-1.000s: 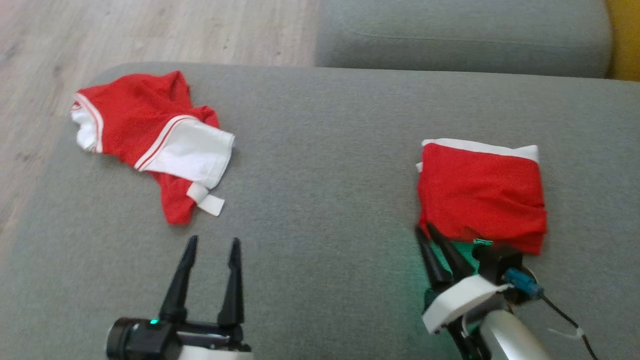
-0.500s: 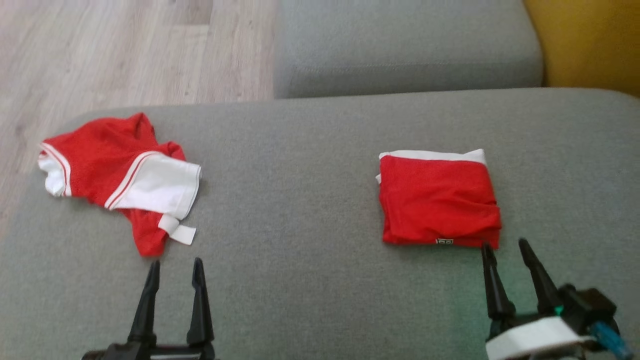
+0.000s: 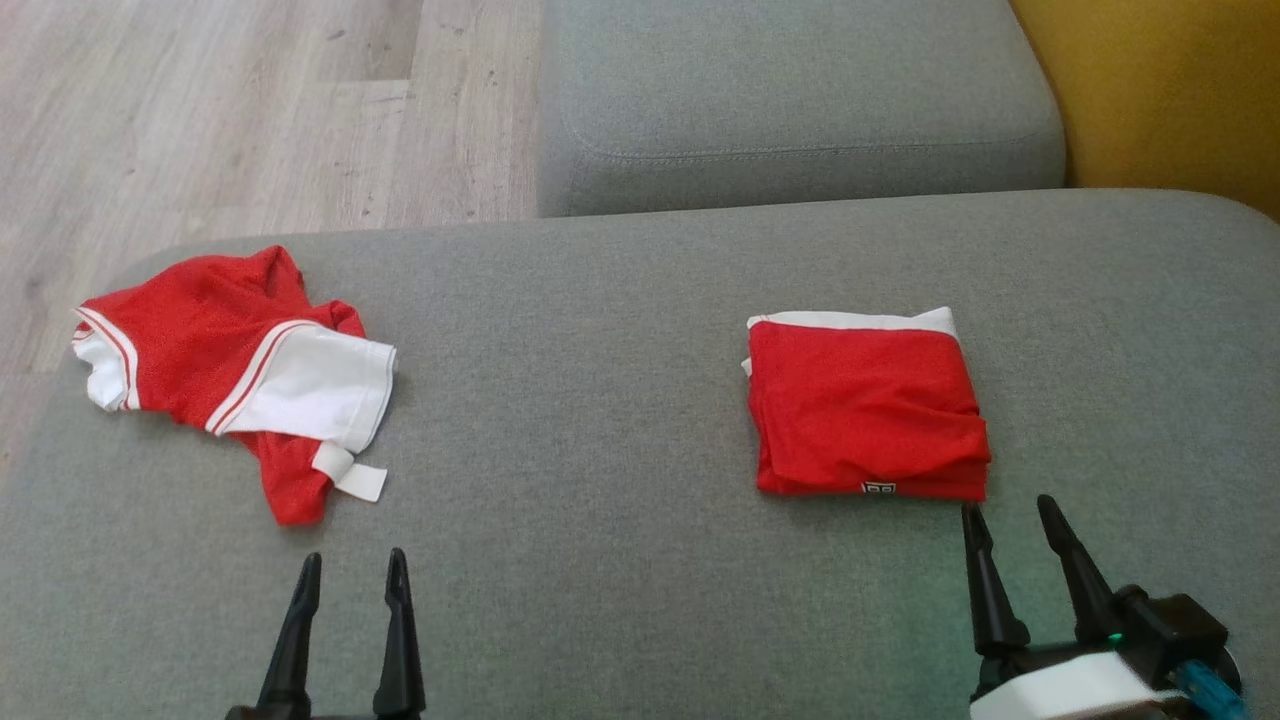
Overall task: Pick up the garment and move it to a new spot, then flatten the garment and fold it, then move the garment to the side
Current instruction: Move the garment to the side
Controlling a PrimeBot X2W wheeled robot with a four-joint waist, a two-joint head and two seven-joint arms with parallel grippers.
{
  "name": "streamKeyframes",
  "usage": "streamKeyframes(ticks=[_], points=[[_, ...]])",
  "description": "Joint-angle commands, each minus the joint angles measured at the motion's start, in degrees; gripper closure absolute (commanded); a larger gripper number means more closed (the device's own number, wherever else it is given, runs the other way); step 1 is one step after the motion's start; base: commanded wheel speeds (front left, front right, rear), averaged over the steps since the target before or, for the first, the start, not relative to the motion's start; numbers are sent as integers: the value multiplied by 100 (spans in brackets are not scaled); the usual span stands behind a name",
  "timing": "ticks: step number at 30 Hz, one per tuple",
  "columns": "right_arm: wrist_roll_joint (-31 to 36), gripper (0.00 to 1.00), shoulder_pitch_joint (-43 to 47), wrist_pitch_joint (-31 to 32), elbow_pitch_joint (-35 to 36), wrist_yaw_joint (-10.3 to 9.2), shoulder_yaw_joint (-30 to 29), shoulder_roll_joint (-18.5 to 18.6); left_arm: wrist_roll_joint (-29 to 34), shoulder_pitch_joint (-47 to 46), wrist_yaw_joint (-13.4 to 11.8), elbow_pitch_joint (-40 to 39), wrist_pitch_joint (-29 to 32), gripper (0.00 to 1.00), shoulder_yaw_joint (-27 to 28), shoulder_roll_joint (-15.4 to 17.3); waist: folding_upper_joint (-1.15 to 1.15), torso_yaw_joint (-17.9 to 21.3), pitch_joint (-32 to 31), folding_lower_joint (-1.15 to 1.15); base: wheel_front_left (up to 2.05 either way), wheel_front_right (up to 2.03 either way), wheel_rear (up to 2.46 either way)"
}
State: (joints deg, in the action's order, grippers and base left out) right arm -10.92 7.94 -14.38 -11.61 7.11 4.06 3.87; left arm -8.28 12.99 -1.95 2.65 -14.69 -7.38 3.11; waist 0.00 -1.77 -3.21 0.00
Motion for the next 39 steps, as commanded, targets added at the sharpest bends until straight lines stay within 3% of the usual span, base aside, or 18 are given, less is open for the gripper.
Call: streamKeyframes(ticks=[1,17,24,31,39], points=[[28,0,-158,-62,199,37,119,17,3,-225,11,-156,-30,0,212,-24,0,-2,-4,0,0,0,0],[107,0,-174,-62,35,37,132,-7,166,-259,50,-130,-30,0,207,-24,0,-72,57,0,0,0,0],[146,0,-432,-62,-265,37,155,136,291,-353,-148,-232,-30,0,174,-24,0,-144,246,0,0,0,0],[103,0,-1346,-62,-1059,37,153,474,-157,-519,-97,-293,-30,0,48,-24,0,-246,688,0,0,0,0],[79,0,-2623,408,-2593,37,-507,671,-132,-846,-6,-457,-30,0,-21,-24,0,-423,1102,0,0,0,0]])
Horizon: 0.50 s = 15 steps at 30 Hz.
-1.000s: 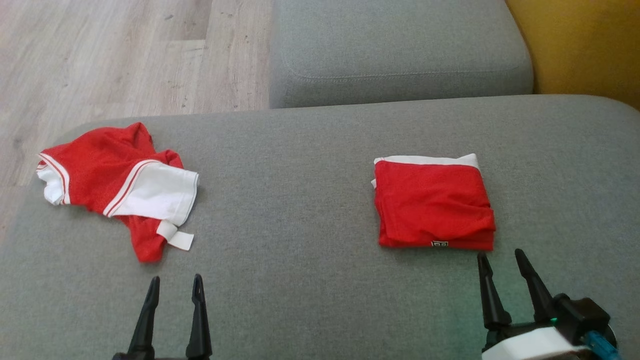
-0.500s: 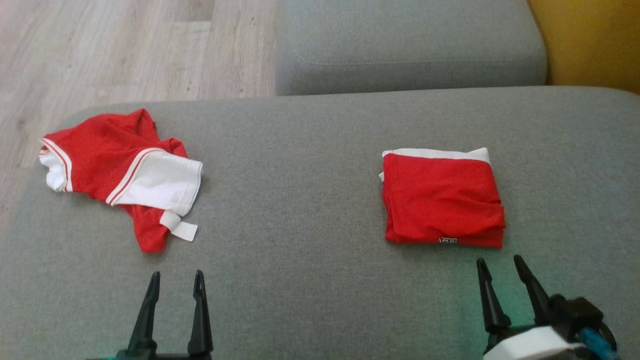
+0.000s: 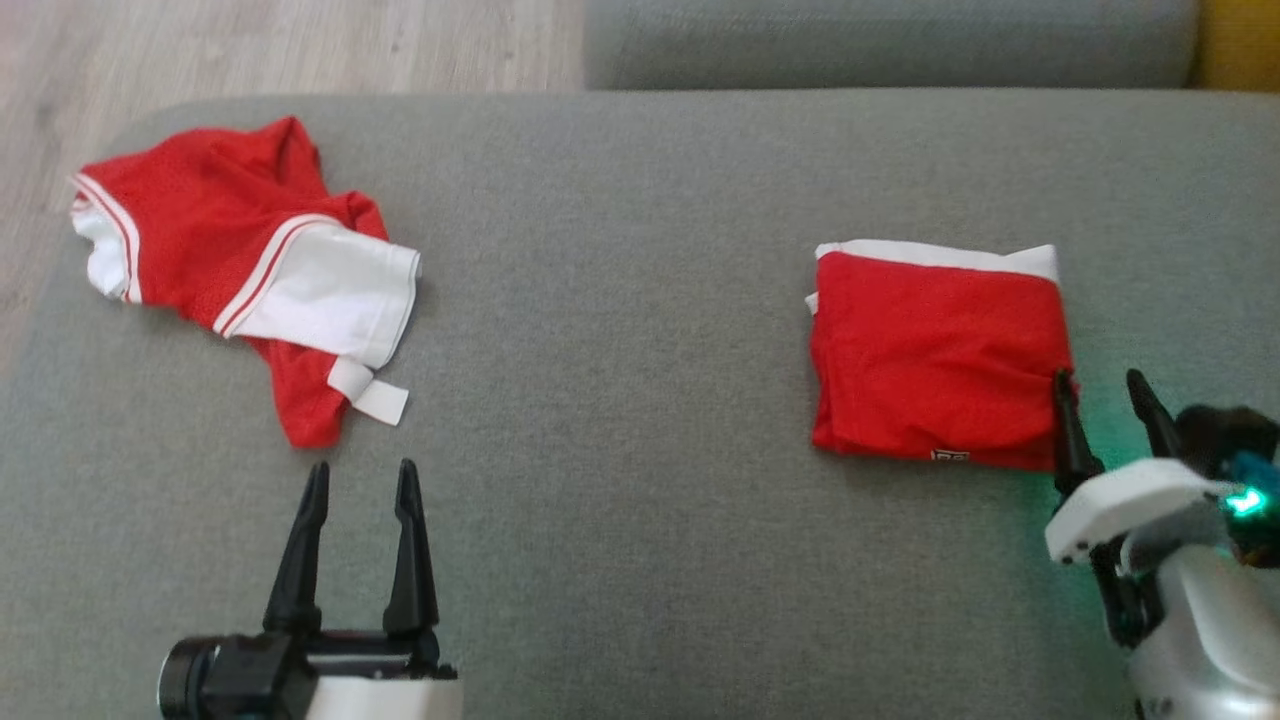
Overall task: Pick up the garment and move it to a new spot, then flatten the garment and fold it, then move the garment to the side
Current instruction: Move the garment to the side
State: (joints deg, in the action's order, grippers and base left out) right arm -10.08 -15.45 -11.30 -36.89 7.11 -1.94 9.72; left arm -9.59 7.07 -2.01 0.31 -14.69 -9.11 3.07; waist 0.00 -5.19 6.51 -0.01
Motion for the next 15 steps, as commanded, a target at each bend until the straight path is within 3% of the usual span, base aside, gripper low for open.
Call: streamKeyframes(ticks=[1,5,6,7,8,15], points=[[-19,0,-405,205,-253,37,65,98,20,-287,-2,-254,-30,0,152,-19,0,-99,170,1,0,0,0],[-97,0,-714,472,-776,37,98,106,91,-376,39,-380,-30,0,114,-19,0,-138,286,1,0,0,0],[-163,7,-790,568,-927,37,181,81,101,-393,41,-416,-30,0,108,-19,0,-141,312,1,0,0,0],[-258,68,-853,653,-1047,37,284,58,132,-400,45,-444,-30,0,100,-19,0,-138,339,1,0,0,0],[-363,100,-914,695,-1126,37,365,54,156,-411,42,-485,-30,0,98,-19,0,-127,372,1,0,0,0],[-497,100,-1271,347,-1356,37,171,576,358,-535,-1,-769,-30,0,100,-19,0,163,782,1,0,0,0]])
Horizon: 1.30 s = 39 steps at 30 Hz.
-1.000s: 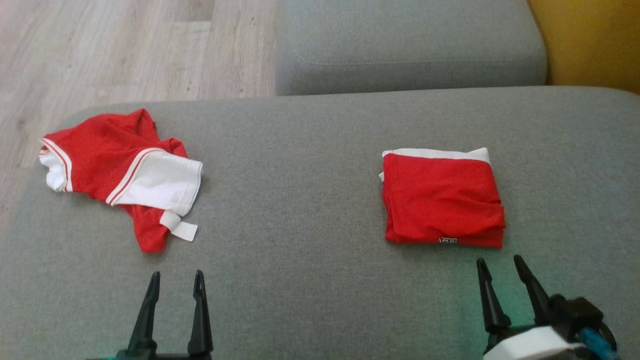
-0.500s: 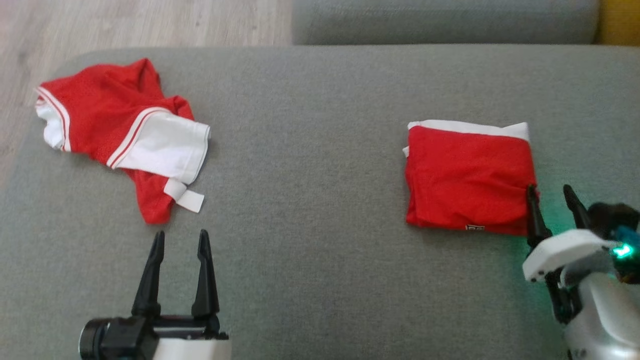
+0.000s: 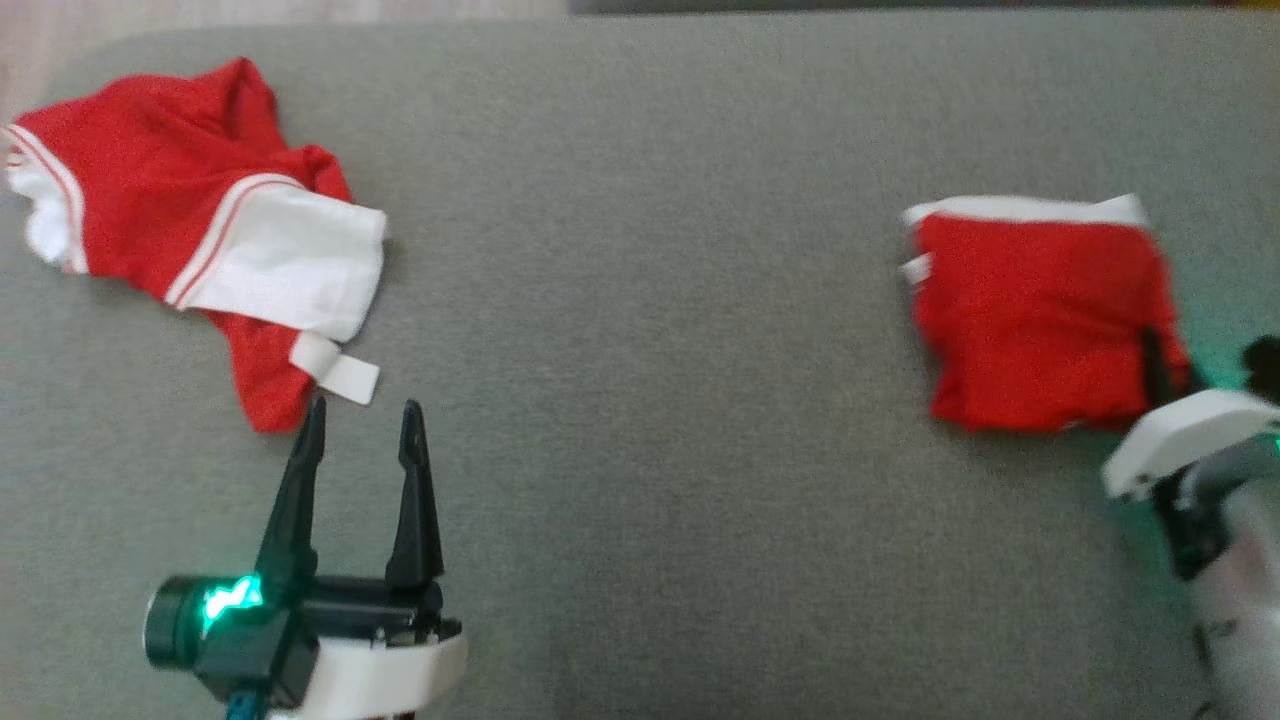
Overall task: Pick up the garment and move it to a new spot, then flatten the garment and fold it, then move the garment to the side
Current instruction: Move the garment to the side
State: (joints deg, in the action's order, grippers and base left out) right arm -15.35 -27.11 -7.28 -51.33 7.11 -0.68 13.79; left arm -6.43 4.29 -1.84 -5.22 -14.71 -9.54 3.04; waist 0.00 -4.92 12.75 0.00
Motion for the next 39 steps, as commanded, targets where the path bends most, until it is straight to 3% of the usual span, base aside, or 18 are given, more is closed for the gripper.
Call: streamKeyframes(ticks=[1,8,16,26,27,28,29,33,39], points=[[65,100,-159,-47,66,37,-9,259,66,-289,3,-245,-29,0,134,-16,0,200,253,0,0,0,0],[510,100,-560,27,249,37,-387,992,202,-692,314,-439,-29,0,153,-16,0,668,1113,0,0,0,0],[1174,100,-551,466,1462,37,-1205,1455,415,-1306,644,-841,-29,0,34,-16,0,980,1930,0,0,0,0],[1949,100,178,1230,3382,37,-2579,1198,423,-1626,747,-977,-29,0,-148,-16,0,998,2294,0,0,0,0],[1983,80,240,1292,3527,37,-2617,1167,417,-1646,754,-968,-29,0,-157,-16,0,991,2313,0,0,0,0],[2027,27,286,1347,3658,37,-2687,1134,407,-1666,760,-955,-29,0,-168,-16,0,978,2330,0,0,0,0],[2108,0,319,1369,3794,37,-2764,1109,397,-1693,766,-941,-29,0,-181,-16,0,956,2340,0,0,0,0],[2360,0,374,1307,4222,37,-2913,968,320,-1773,742,-944,-29,0,-191,-16,0,876,2332,0,0,0,0],[2829,0,390,740,4666,37,-2821,692,170,-1831,551,-846,-29,0,-213,-16,0,615,2097,0,0,0,0]])
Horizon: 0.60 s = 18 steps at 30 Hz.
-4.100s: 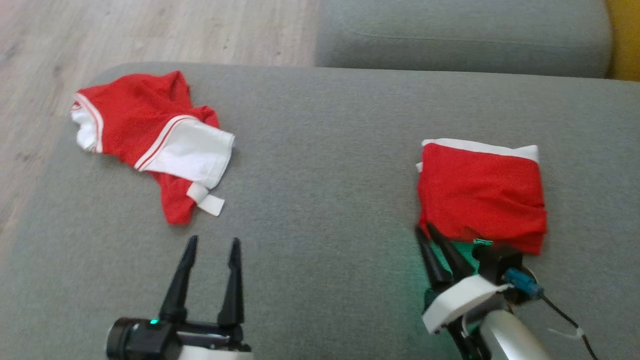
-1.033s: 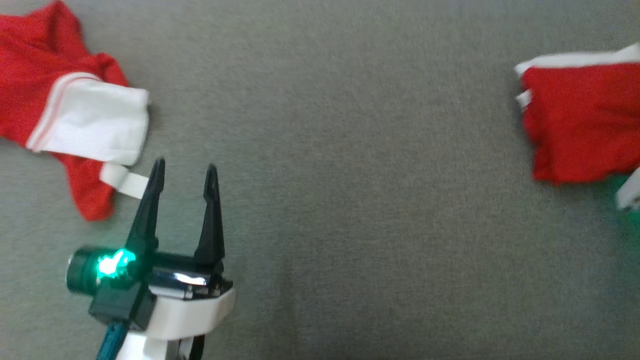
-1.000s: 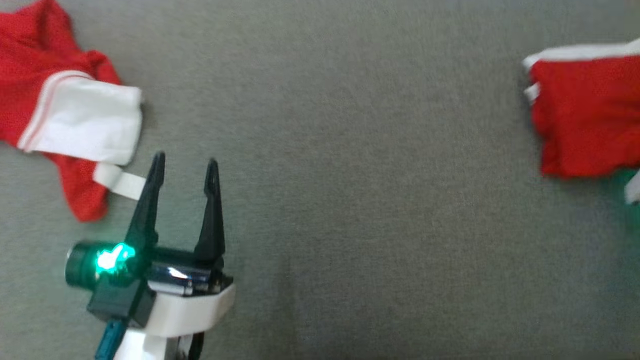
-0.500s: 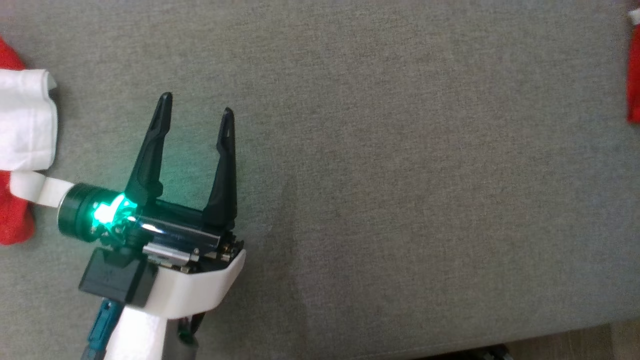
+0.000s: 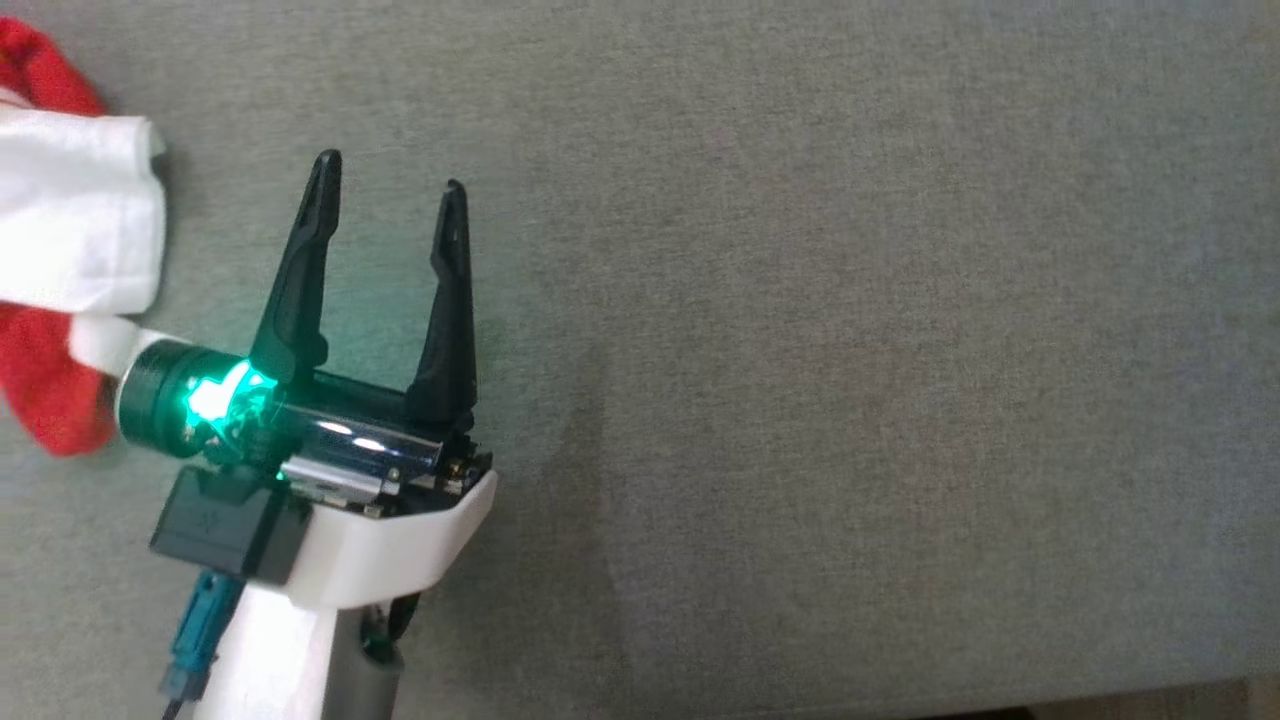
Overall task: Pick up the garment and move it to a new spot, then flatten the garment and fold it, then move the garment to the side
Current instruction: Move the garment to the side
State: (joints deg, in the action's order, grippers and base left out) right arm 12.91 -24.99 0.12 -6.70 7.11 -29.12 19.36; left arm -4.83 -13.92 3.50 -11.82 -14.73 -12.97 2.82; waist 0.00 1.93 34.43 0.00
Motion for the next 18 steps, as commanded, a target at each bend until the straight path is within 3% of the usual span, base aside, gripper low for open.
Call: streamKeyframes(ticks=[1,11,16,18], points=[[-25,0,180,-67,205,37,117,33,-16,1,-46,-152,-27,0,136,6,0,-123,-141,0,0,0,0],[-1081,0,616,-1161,-527,37,1951,-916,-498,432,-673,484,-27,0,282,6,0,-567,-1185,0,0,0,0],[-1717,0,878,-1494,-1133,37,2891,-1243,-430,705,-821,814,-27,0,411,6,0,-681,-1803,0,0,0,0],[-1912,0,1033,-1506,-997,37,3146,-1341,-419,846,-873,932,-27,0,463,6,0,-713,-2073,0,0,0,0]])
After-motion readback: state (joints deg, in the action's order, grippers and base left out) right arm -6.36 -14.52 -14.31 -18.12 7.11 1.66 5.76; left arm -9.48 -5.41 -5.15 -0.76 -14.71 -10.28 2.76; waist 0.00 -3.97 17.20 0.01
